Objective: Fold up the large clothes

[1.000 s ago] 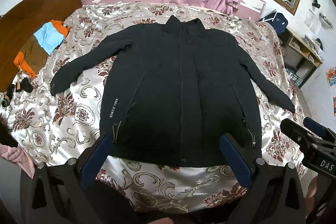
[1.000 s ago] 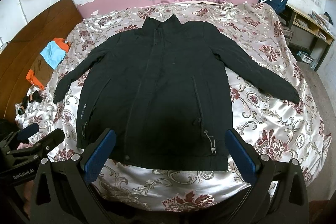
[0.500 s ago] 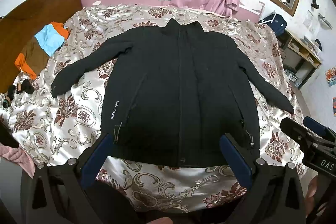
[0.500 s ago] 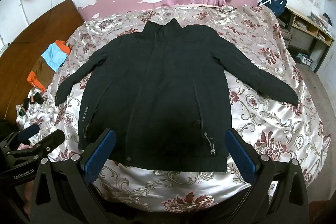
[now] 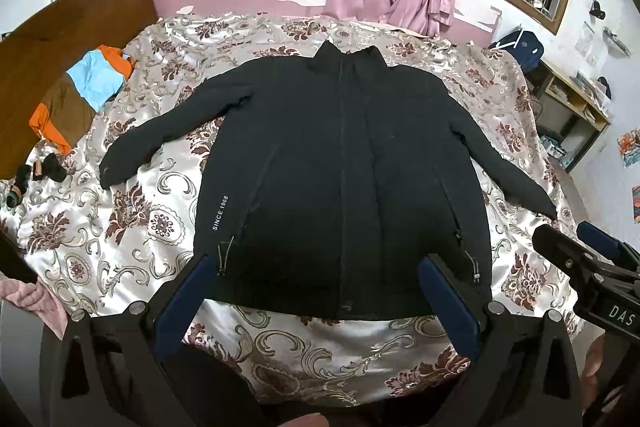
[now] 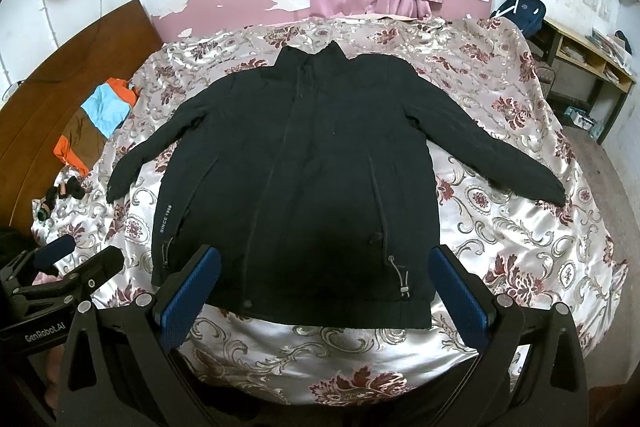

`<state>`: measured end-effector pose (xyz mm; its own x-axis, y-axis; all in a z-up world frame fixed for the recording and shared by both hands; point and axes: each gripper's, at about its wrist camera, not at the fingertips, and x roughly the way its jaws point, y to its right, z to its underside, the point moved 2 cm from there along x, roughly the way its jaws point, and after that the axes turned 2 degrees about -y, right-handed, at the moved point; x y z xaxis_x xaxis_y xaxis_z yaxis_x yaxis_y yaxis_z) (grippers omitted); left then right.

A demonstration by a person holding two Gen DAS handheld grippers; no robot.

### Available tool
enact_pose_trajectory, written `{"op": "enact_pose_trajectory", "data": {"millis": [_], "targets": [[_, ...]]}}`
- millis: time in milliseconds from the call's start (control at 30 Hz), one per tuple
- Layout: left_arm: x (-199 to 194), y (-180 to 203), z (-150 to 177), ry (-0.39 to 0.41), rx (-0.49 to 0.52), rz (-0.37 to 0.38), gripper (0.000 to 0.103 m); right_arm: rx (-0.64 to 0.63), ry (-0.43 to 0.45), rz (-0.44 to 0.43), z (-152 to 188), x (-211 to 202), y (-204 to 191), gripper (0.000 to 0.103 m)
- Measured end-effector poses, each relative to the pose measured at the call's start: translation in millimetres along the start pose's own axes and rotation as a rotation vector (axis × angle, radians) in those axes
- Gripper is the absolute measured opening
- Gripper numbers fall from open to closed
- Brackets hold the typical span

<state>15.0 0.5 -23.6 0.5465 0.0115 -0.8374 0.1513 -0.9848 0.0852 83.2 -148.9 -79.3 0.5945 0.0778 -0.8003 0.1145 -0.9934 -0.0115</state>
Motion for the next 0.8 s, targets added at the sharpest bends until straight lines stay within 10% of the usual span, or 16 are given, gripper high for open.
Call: {"op": "enact_pose_trajectory", "data": {"millis": [800], "targets": [[19, 24, -18, -0.017, 0.031, 0.018, 0.103, 0.021, 0.011, 0.013, 15, 4, 33, 0.102]]}}
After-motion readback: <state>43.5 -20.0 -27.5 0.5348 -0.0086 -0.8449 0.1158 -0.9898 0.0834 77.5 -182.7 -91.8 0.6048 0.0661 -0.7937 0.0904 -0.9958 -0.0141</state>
